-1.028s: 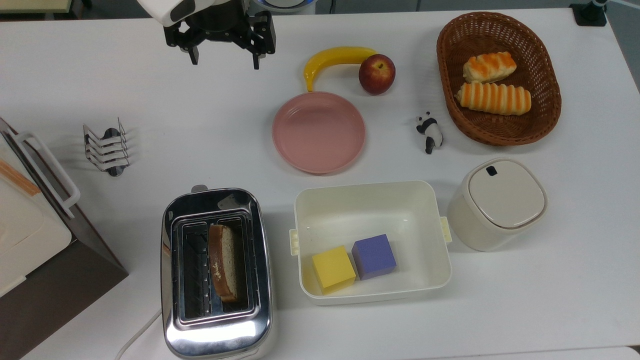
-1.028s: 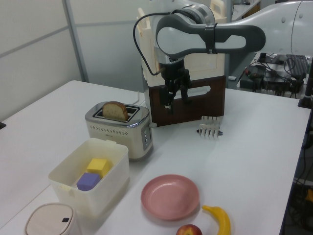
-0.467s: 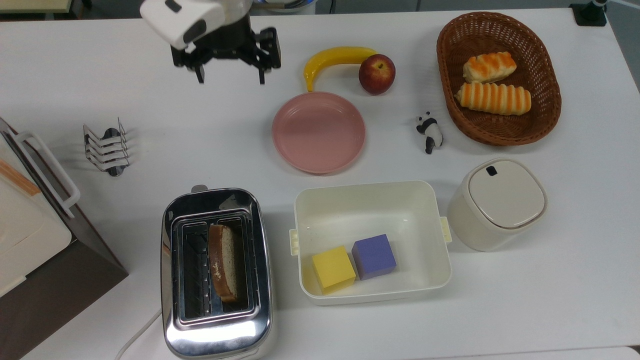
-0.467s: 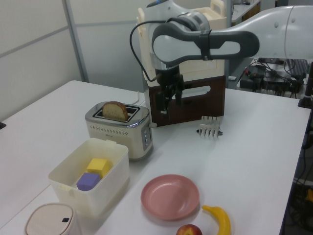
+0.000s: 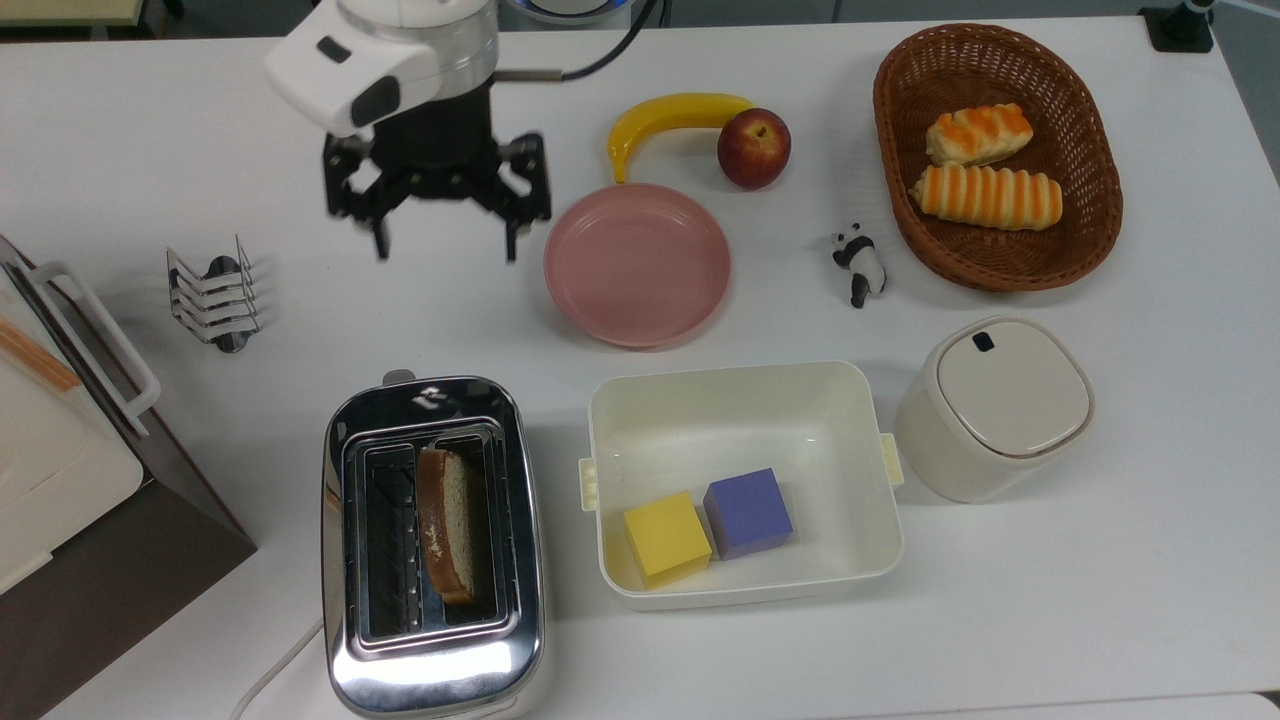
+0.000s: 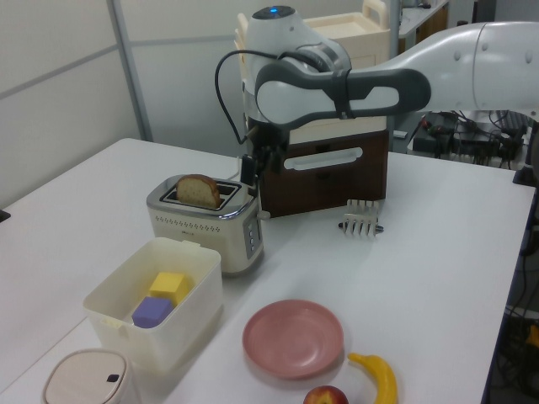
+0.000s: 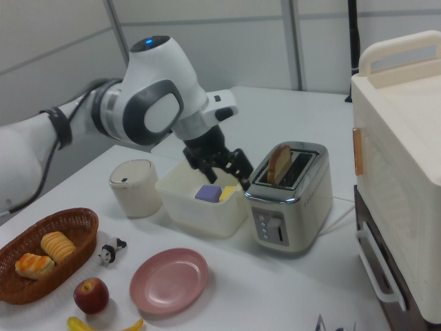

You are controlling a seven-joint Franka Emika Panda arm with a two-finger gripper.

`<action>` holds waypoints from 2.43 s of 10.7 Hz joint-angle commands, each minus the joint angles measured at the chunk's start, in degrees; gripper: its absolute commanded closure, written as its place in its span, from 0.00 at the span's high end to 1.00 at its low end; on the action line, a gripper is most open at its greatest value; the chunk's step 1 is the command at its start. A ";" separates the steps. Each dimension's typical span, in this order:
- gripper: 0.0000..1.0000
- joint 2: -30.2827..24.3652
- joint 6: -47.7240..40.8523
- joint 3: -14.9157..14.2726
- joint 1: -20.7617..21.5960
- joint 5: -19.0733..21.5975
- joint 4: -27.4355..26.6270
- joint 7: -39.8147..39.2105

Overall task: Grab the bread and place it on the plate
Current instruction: 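Move the open gripper over the silver toaster above the bread slice, then lower the gripper and close it on the toasted bread slice, then lift the bread slice out of the toaster toward the pink plate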

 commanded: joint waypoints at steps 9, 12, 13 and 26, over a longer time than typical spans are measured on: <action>0.61 13.17 41.15 0.27 -1.67 0.08 -0.81 -0.12; 0.11 13.08 41.34 0.18 -1.67 -0.01 -0.28 -0.11; 0.04 13.08 41.34 0.18 -1.67 -0.01 -0.19 -0.11; 0.00 3.95 40.73 0.36 0.53 0.52 3.59 6.20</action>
